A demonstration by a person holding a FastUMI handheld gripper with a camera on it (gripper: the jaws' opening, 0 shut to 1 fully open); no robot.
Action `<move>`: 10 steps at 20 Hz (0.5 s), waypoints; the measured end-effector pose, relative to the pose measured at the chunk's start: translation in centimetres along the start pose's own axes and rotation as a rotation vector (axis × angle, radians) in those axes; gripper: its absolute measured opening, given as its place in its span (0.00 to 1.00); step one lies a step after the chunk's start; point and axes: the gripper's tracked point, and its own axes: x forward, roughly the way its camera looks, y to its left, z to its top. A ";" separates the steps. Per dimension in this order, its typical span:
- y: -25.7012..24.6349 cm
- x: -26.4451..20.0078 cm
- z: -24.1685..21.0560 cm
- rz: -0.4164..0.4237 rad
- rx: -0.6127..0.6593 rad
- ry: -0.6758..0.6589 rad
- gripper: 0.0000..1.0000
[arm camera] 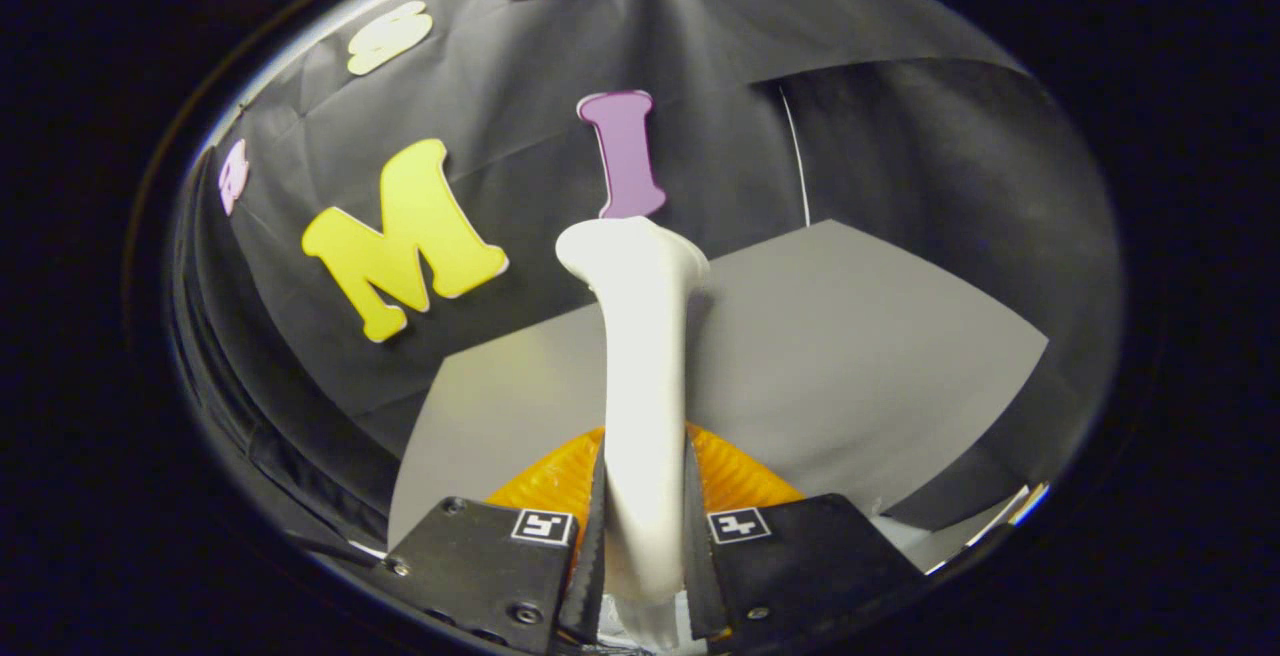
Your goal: Iron the clothes twice with a garment steamer, once on the left side and once on the right side.
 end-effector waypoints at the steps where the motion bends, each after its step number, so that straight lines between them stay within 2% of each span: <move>1: 0.6 -1.3 -0.1 0.016 -0.010 -0.022 0.36; 6: 4.4 -7.3 -1.0 0.058 -0.084 -0.140 0.36; 10: 7.3 -11.5 -3.5 0.076 -0.090 -0.193 0.36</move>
